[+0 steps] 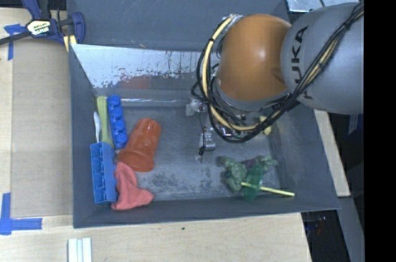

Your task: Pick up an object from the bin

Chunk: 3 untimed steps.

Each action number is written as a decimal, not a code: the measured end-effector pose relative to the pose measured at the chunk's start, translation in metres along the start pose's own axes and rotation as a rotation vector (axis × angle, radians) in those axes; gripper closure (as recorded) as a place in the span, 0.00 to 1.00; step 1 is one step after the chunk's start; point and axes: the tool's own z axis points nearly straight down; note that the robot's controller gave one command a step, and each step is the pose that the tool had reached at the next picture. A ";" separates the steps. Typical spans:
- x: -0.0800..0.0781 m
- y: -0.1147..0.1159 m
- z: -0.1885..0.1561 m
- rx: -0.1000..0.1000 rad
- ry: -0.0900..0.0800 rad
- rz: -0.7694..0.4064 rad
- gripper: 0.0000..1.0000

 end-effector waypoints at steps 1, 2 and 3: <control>0.009 0.025 0.011 -0.002 -0.009 0.017 0.00; 0.018 -0.017 -0.003 -0.003 -0.004 0.017 0.00; 0.012 -0.044 -0.009 -0.002 -0.003 0.057 0.00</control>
Offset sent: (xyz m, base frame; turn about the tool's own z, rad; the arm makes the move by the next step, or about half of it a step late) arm -0.0186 -0.0390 0.0206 0.0221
